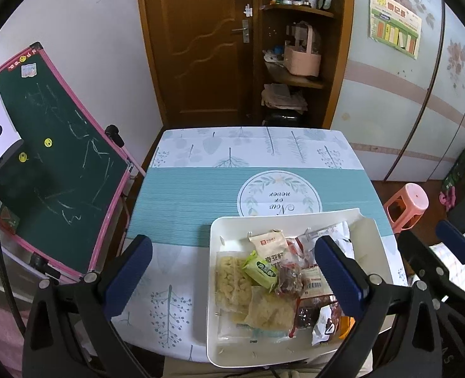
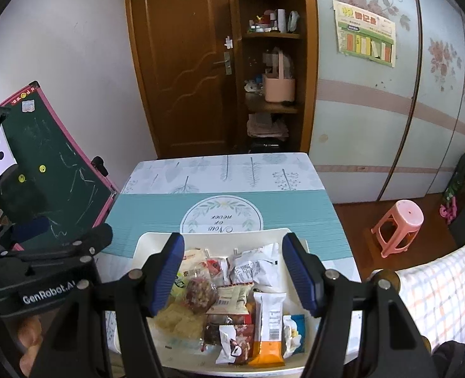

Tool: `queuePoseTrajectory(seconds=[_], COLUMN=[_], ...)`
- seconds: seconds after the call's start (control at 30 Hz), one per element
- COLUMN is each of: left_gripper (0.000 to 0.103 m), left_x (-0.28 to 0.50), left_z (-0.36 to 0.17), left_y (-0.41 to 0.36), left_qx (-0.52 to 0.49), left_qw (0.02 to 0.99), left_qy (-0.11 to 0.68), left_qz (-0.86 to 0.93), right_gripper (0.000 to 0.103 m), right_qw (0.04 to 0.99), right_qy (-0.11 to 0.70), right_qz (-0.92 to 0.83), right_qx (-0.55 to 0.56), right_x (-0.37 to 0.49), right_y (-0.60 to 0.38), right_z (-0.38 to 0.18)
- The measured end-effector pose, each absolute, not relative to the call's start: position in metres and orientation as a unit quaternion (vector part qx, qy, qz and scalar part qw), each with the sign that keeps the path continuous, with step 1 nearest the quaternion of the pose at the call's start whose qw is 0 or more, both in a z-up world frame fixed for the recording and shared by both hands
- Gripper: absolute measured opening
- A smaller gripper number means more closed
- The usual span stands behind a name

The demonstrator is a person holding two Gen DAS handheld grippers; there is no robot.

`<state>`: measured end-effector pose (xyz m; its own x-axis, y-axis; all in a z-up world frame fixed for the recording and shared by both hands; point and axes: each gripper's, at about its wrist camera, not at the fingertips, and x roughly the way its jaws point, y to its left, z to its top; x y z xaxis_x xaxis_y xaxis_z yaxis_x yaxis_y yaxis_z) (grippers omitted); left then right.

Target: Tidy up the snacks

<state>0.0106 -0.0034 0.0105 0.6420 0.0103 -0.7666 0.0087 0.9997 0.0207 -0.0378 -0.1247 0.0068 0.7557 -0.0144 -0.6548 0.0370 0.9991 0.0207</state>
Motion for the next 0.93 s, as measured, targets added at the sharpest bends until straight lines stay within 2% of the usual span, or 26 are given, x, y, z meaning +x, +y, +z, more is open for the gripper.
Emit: queuePoseTrajectory(seconds=[0.93], left_gripper=[0.102], left_x=[0.013], left_z=[-0.002], left_y=[0.002], left_qx=[0.01], left_qw=[0.897], left_qy=[0.442], left_qz=[-0.003], right_gripper=[0.065], right_qw=[0.933], right_qy=[0.358], right_qz=[-0.011], right_qx=[0.035], right_x=[-0.032], right_y=[-0.126], right_z=[0.001])
